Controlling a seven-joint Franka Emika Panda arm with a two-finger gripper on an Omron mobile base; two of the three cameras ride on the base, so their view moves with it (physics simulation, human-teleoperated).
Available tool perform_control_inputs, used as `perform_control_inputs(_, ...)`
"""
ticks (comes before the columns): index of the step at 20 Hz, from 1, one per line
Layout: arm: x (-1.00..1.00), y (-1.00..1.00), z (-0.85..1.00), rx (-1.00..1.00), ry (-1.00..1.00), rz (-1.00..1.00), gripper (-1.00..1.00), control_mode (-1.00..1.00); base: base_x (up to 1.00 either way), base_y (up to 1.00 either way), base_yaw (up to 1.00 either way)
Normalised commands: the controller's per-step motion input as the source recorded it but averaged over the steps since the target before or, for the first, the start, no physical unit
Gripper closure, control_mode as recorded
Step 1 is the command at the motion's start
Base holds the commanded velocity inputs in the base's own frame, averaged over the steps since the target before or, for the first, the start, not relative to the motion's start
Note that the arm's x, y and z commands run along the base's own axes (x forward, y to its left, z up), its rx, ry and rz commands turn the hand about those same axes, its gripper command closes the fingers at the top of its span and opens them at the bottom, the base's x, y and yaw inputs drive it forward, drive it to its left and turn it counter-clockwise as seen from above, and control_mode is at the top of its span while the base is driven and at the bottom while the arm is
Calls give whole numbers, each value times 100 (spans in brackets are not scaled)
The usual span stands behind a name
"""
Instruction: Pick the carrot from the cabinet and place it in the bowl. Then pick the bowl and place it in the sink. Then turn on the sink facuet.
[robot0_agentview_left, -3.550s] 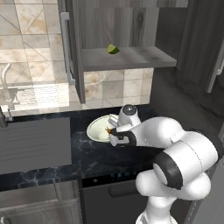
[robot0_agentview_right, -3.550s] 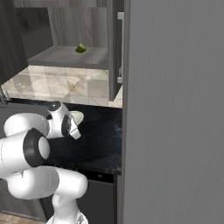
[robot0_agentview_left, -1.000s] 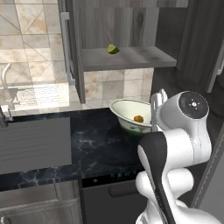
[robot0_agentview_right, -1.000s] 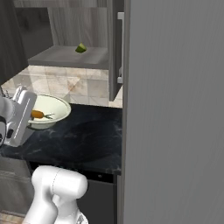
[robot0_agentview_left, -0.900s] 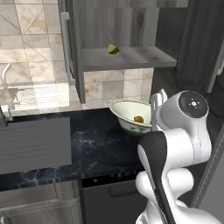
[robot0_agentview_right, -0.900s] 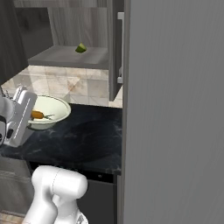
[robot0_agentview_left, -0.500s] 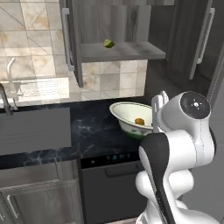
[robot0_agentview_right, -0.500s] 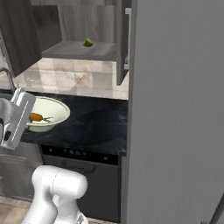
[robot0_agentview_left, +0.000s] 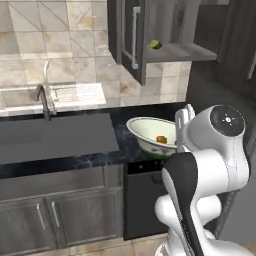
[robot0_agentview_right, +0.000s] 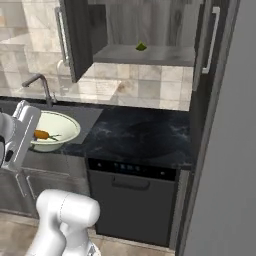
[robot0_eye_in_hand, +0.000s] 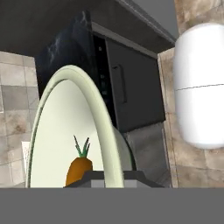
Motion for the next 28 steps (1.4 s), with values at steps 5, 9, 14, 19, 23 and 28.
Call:
perform_control_inputs(5,0,0,0,0,0,0,100,100,17,100,0)
perform_control_inputs(9,0,0,0,0,0,0,100,100,32,78,0)
perform_control_inputs(14,0,0,0,0,0,0,100,100,37,57,0)
perform_control_inputs(19,0,0,0,0,0,0,100,100,63,11,-1)
perform_control_inputs(23,0,0,0,0,0,0,100,100,61,26,0)
perform_control_inputs(28,0,0,0,0,0,0,100,100,43,41,0)
